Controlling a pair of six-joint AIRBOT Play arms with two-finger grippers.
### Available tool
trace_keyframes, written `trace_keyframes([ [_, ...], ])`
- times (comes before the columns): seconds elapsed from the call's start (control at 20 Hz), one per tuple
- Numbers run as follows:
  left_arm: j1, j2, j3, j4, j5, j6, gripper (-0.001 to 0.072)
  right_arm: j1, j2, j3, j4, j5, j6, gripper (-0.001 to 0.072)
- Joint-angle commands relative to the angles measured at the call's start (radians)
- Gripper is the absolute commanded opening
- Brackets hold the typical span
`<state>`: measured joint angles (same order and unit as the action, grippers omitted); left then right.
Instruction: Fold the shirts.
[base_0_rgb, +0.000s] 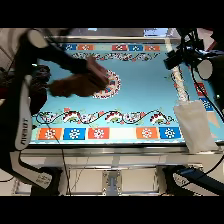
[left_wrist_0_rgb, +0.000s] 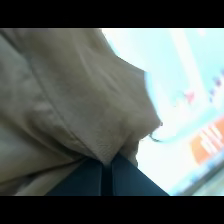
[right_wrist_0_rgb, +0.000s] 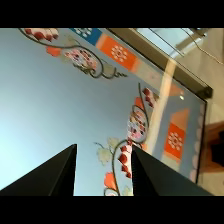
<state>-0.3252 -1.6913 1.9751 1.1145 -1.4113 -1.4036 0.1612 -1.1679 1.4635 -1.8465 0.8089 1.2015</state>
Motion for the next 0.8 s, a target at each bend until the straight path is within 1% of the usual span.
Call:
trace_keyframes([
  [0.0,-0.262,-0.081,-0.005,-0.016,0.057,0.025,0.0010,-0.031,0.022,-0.001,-0.180,0.134,0.058,0.0379],
  [0.05,-0.315,-0.108,-0.005,-0.014,0.088,0.044,0.0011,-0.053,0.021,-0.002,-0.155,0.159,0.060,0.0379],
  [0.1,-0.353,-0.125,-0.004,-0.006,0.140,0.079,0.0035,-0.077,0.020,-0.005,-0.114,0.171,0.060,0.0379],
  [0.15,-0.381,-0.129,-0.004,0.042,0.216,0.107,0.0171,-0.108,0.019,-0.005,-0.048,0.191,0.060,0.0379],
  [0.2,-0.393,-0.129,0.011,0.131,0.277,0.135,0.0520,-0.140,0.016,-0.005,0.026,0.214,0.060,0.0381],
  [0.25,-0.393,-0.129,0.048,0.266,0.323,0.129,0.0716,-0.174,0.011,-0.005,0.113,0.249,0.059,0.0382],
  [0.3,-0.383,-0.127,0.089,0.433,0.353,0.079,0.0720,-0.209,0.003,-0.005,0.201,0.293,0.057,0.0389],
  [0.35,-0.367,-0.122,0.109,0.629,0.383,-0.027,0.0720,-0.244,-0.010,-0.010,0.298,0.341,0.045,0.0389],
  [0.4,-0.340,-0.116,0.108,0.786,0.393,-0.138,0.0718,-0.272,-0.020,-0.034,0.395,0.364,0.023,0.0389],
  [0.45,-0.306,-0.115,0.106,0.824,0.375,-0.217,0.0714,-0.294,-0.029,-0.078,0.506,0.365,0.001,0.0389],
  [0.5,-0.265,-0.117,0.102,0.766,0.344,-0.270,0.0714,-0.304,-0.042,-0.126,0.608,0.361,-0.019,0.0389],
  [0.55,-0.218,-0.117,0.083,0.666,0.320,-0.301,0.0714,-0.304,-0.064,-0.180,0.716,0.362,-0.046,0.0389],
  [0.6,-0.177,-0.118,0.057,0.564,0.315,-0.306,0.0714,-0.296,-0.097,-0.225,0.809,0.378,-0.055,0.0389],
  [0.65,-0.137,-0.123,0.030,0.472,0.315,-0.299,0.0713,-0.277,-0.140,-0.266,0.873,0.411,-0.064,0.0389],
  [0.7,-0.104,-0.140,0.024,0.414,0.298,-0.277,0.0714,-0.256,-0.179,-0.291,0.883,0.447,-0.086,0.0389],
  [0.75,-0.079,-0.161,0.024,0.367,0.272,-0.229,0.0713,-0.233,-0.213,-0.307,0.859,0.474,-0.088,0.0388],
])
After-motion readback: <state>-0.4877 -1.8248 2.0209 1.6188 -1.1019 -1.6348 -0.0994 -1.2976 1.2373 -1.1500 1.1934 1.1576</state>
